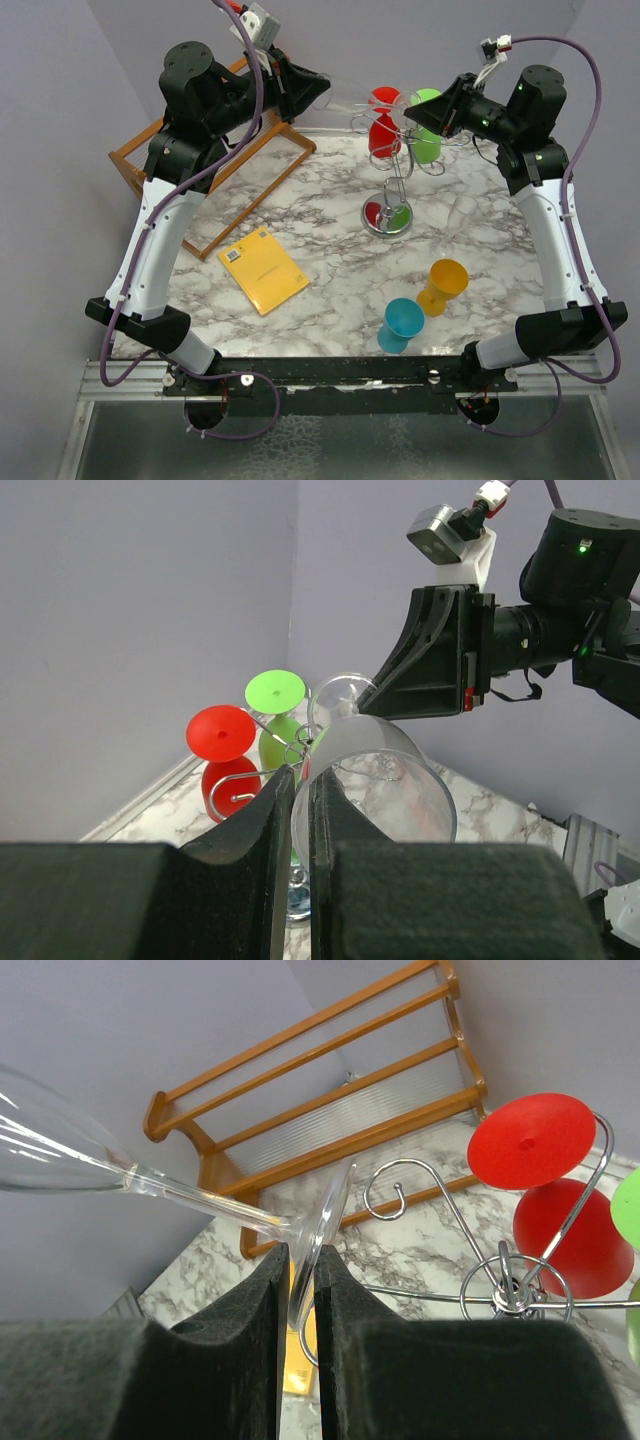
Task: Place the wine glass upside down on the wine glass rack
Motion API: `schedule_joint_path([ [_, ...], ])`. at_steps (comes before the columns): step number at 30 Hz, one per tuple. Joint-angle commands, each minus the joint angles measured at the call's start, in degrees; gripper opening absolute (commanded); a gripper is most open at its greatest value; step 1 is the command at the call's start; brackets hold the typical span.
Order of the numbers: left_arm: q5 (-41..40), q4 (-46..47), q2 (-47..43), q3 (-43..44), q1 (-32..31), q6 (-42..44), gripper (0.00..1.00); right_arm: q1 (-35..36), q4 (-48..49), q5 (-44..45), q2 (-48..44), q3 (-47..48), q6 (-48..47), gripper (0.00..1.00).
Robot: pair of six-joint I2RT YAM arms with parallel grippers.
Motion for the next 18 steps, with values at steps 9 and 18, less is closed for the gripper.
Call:
schedule_joint_path([
  [9, 1.71, 0.82, -3.13, -1.5, 0.03, 1.63, 0.28, -2.03, -1.24, 7.4, -1.86, 0.98, -3.53, 0.01],
  [18, -6.04, -7.57, -8.49, -3.66, 0.12, 11.02, 0.67, -8.96, -4.46, 17.43, -4.54, 5.72, -12.33, 0.01],
])
